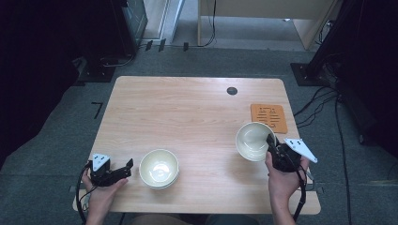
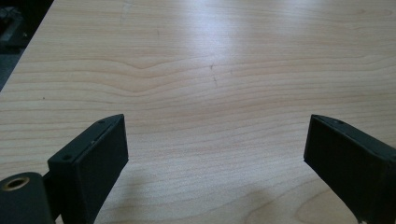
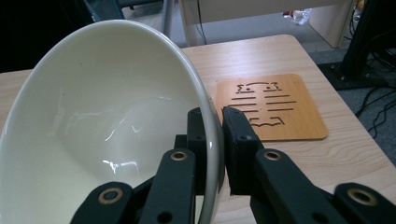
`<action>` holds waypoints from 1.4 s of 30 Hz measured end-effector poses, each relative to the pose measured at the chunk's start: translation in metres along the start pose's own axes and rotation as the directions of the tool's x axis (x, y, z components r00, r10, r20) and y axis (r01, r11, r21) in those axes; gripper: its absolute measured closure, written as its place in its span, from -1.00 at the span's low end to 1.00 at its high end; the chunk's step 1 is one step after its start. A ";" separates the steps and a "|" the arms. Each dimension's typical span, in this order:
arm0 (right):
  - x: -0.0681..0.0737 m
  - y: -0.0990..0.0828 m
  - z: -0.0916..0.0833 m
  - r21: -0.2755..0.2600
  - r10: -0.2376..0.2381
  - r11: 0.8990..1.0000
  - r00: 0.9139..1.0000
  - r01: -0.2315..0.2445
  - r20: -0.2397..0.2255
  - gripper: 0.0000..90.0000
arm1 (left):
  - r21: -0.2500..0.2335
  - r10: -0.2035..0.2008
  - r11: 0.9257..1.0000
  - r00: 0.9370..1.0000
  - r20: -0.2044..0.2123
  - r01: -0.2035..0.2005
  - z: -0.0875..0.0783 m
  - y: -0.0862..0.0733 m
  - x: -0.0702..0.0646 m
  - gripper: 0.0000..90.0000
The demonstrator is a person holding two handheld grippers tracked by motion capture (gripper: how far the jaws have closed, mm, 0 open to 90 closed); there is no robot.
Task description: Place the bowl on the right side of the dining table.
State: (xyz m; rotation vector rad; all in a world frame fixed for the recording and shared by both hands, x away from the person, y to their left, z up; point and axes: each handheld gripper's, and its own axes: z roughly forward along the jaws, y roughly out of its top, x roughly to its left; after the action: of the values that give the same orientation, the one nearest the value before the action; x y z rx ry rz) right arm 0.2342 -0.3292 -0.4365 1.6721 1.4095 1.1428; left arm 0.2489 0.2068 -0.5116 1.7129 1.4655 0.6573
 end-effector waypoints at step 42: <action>-0.041 0.024 0.045 0.015 0.055 0.998 0.991 -0.057 0.121 0.85 | 0.020 0.008 1.000 1.000 0.024 -0.008 0.002 0.000 -0.001 -0.88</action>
State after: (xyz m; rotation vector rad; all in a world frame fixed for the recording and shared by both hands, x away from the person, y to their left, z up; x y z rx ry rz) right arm 0.2833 -0.3721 -0.4410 1.7730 1.3089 1.0440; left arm 0.2502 0.2055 -0.5131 1.7374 1.4541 0.6264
